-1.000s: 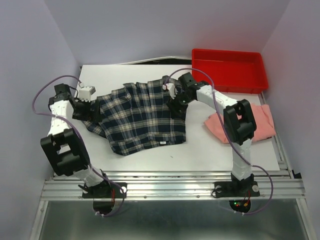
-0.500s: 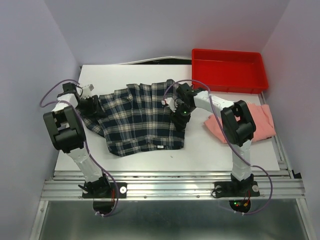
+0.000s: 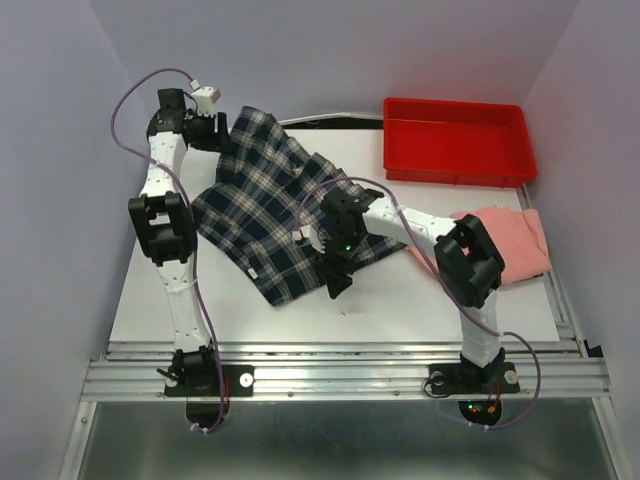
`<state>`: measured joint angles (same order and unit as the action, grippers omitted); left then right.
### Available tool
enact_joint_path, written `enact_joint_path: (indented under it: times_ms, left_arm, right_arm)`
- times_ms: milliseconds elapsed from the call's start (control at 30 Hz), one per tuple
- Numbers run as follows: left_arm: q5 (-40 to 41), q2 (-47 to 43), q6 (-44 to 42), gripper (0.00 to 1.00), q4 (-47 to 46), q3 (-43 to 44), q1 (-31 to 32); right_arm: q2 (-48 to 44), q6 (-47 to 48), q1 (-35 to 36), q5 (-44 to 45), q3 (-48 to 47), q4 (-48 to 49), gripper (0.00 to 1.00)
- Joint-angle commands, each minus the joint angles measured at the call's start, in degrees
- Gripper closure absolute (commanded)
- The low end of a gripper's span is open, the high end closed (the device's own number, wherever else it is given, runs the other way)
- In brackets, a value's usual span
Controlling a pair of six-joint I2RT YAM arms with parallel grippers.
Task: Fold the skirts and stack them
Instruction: Flatten the skirt out
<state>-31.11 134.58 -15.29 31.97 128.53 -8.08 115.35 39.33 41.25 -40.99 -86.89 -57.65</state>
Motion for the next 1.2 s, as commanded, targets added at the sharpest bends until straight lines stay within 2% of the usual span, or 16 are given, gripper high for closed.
enact_joint_path:
  times_ms: [0,100,133,233,300,367,467,633,700,800,900,967,1000,1033,1133,1167]
  left_arm:
    - [-1.66,-6.32,0.26,0.04,-1.37,4.9,-3.6]
    - [-1.93,-14.24,-2.63,0.02,-0.95,-3.35,-5.28]
    - [-1.93,-15.91,-5.51,0.02,1.58,-7.46,-5.98]
    - [-0.27,-21.54,-9.49,0.02,4.42,-14.51,-7.12]
    - [0.52,-24.1,-10.98,0.02,2.59,-21.2,-8.0]
    - [1.14,-24.11,-11.34,0.02,2.31,-22.36,-9.23]
    - [-1.22,-19.03,-13.09,0.02,6.78,-17.64,-10.2]
    - [-1.59,-14.53,-14.24,0.02,10.13,-14.63,-9.33]
    - [-0.97,-13.21,-15.2,0.02,10.57,-14.62,-8.63]
    - [1.23,-11.1,-15.65,0.02,10.13,-14.63,-7.22]
    - [1.41,-8.56,-14.86,0.07,9.08,-12.7,-7.04]
    - [1.14,-6.28,-15.2,0.17,8.81,-10.33,-6.61]
    - [0.62,-5.57,-15.99,0.24,9.34,-9.19,-6.34]
    - [0.18,-4.6,-18.44,0.34,11.0,-7.35,-5.64]
    - [-3.68,-5.38,-21.44,0.46,11.37,-7.76,-5.11]
    - [-5.08,-5.99,-22.32,0.51,11.1,-8.46,-5.02]
  right_arm:
    - [-2.42,-9.25,-4.83,-3.57,-12.67,2.44,0.38]
    - [-0.83,-14.1,-9.95,3.17,-17.08,9.82,0.38]
    - [0.82,-13.93,-10.57,9.73,-17.6,12.53,0.38]
    - [4.26,-11.92,-11.63,12.95,-19.19,12.91,0.38]
    - [7.16,-9.28,-11.64,13.4,-18.67,11.51,0.38]
    - [9.26,-8.05,-11.11,13.13,-17.7,10.81,0.38]
    - [11.29,-6.56,-9.36,13.57,-15.95,8.27,0.39]
    - [10.43,-6.02,-5.75,9.27,-10.41,4.65,0.4]
    - [10.16,-5.85,-3.73,4.71,-8.82,2.2,0.4]
    - [10.16,-2.17,-0.22,-10.01,-10.48,-6.48,0.4]
    - [8.93,-2.5,3.38,-16.47,-12.85,-8.44,0.35]
    - [8.05,-8.35,4.71,-19.55,-16.45,-6.53,0.34]
    - [7.96,-9.61,4.71,-19.13,-17.86,-4.95,0.34]
    - [8.05,-9.71,3.84,-15.47,-21.53,-4.06,0.33]
    - [6.3,-13.83,0.6,-9.74,-23.15,1.37,0.33]
    - [5.59,-16.28,-2.81,-6.94,-23.58,5.75,0.34]
